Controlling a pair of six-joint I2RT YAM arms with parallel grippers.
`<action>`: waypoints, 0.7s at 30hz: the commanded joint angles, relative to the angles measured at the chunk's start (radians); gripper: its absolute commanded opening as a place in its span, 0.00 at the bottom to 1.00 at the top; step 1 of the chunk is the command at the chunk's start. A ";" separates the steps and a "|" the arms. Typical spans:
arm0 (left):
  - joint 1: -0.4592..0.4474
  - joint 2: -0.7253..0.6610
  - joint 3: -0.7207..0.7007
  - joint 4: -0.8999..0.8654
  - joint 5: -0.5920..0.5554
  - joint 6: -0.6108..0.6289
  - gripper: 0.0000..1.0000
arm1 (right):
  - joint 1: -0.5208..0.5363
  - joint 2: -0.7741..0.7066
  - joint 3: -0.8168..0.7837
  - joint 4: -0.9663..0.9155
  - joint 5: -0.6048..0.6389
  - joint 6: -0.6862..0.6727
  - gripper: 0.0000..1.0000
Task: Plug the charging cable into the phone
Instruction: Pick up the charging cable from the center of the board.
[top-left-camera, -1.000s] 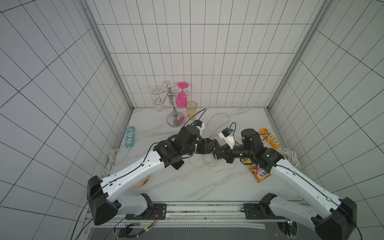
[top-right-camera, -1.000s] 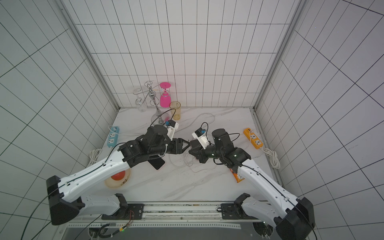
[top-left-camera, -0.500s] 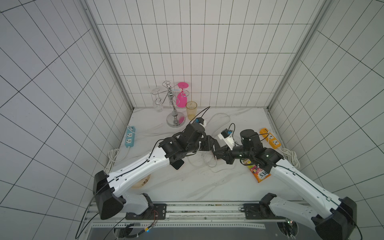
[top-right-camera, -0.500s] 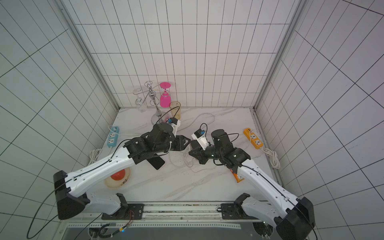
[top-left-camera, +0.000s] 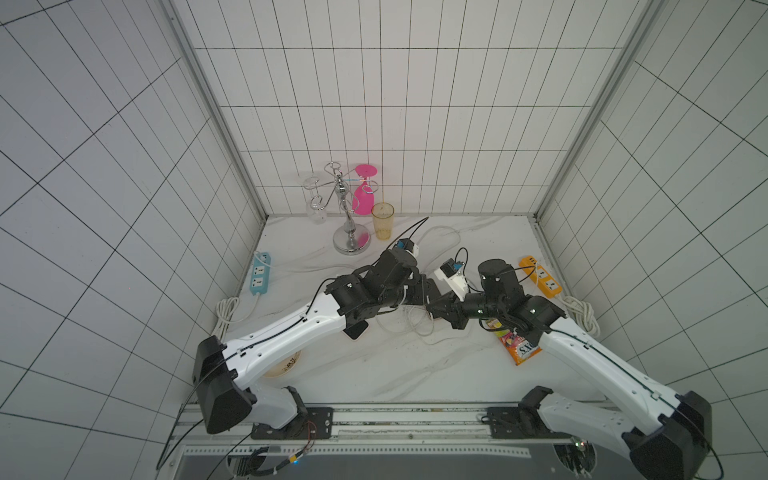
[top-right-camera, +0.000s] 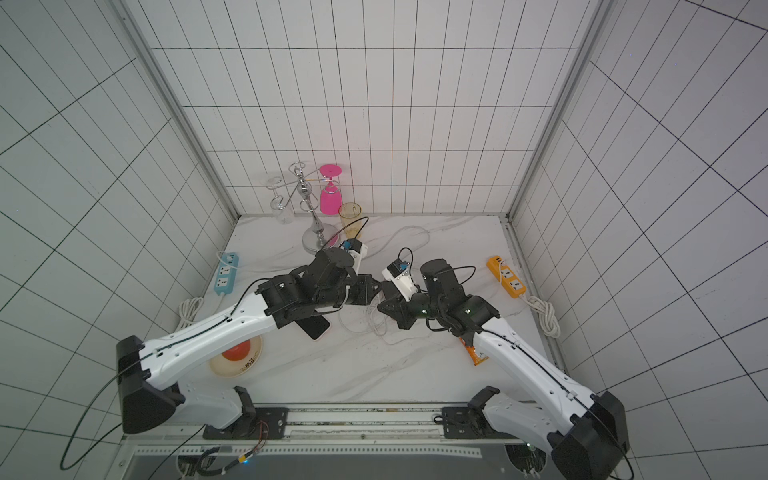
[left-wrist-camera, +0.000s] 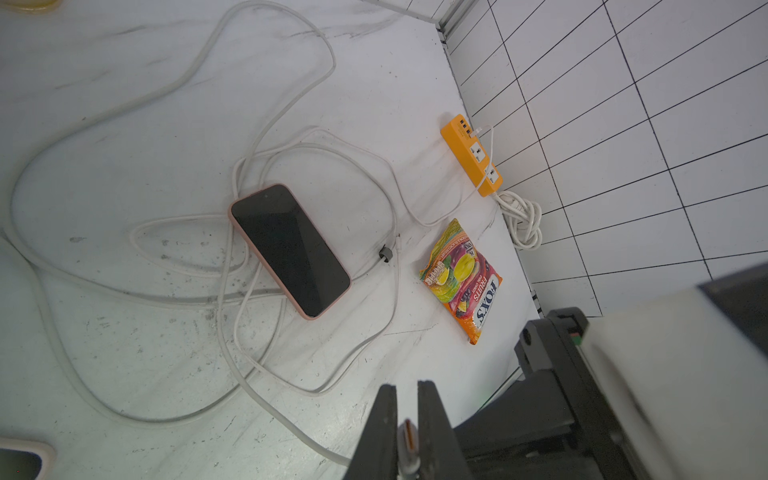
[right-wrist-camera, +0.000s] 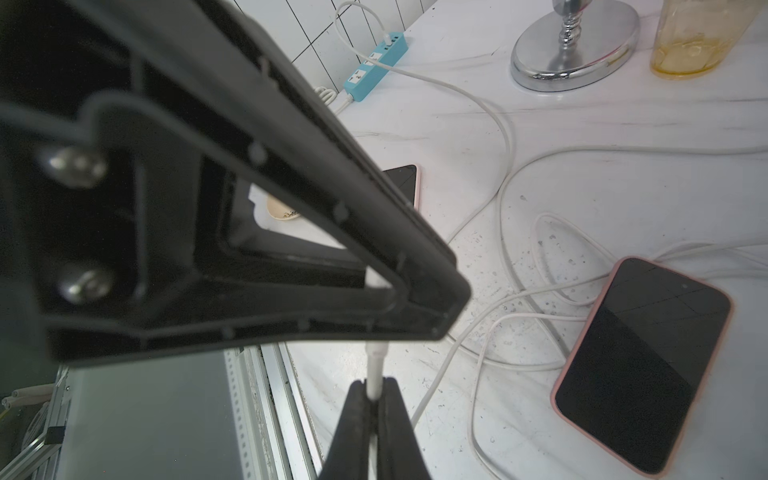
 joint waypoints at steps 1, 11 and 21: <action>-0.001 0.013 0.030 -0.005 -0.024 0.009 0.18 | 0.011 0.005 0.026 -0.010 -0.001 -0.019 0.00; -0.001 0.017 0.037 -0.015 -0.045 0.007 0.16 | 0.016 0.014 0.030 -0.015 -0.002 -0.027 0.00; -0.002 0.019 0.043 -0.026 -0.037 0.016 0.00 | 0.019 0.013 0.036 -0.019 0.017 -0.027 0.00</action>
